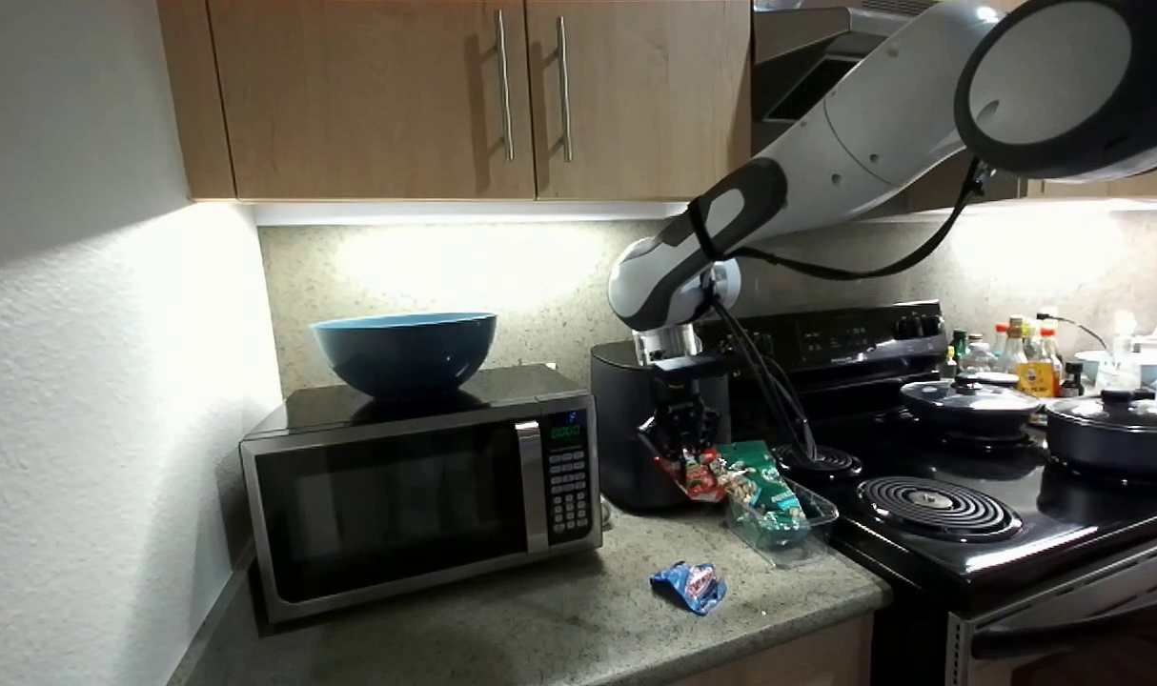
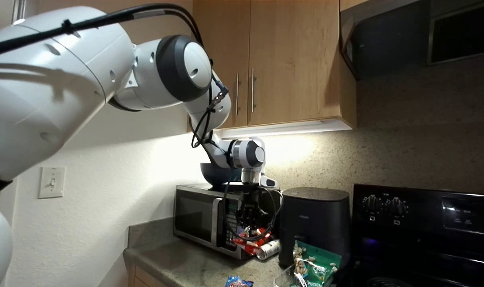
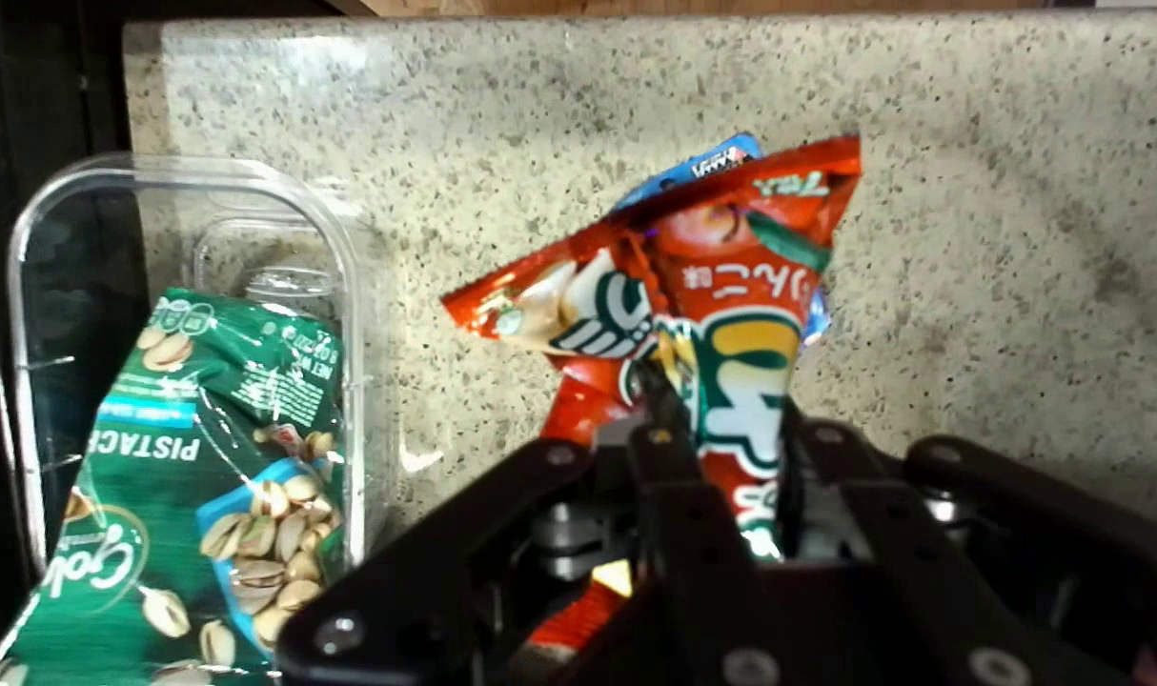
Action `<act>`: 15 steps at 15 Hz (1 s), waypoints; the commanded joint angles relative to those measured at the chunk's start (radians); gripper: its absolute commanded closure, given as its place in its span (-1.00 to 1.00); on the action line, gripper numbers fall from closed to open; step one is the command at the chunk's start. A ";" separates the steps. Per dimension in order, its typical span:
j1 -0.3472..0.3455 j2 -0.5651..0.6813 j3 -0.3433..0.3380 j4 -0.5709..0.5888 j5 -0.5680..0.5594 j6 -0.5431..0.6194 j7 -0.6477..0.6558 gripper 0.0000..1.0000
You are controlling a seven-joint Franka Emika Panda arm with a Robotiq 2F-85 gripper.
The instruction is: Pick the sachets in the bowl and put them on the counter
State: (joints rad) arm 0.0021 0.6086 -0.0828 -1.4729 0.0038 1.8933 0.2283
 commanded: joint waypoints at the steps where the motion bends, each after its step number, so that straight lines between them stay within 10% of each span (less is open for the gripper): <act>1: 0.006 0.083 0.014 0.073 -0.049 0.002 -0.067 0.90; 5: 0.007 0.178 0.020 0.150 -0.059 -0.021 -0.113 0.90; 7: 0.009 0.214 0.017 0.184 -0.062 -0.035 -0.120 0.09; 15: -0.005 0.086 -0.021 0.111 -0.050 -0.160 -0.056 -0.81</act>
State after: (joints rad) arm 0.0113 0.8028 -0.0937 -1.2721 -0.0353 1.7642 0.1441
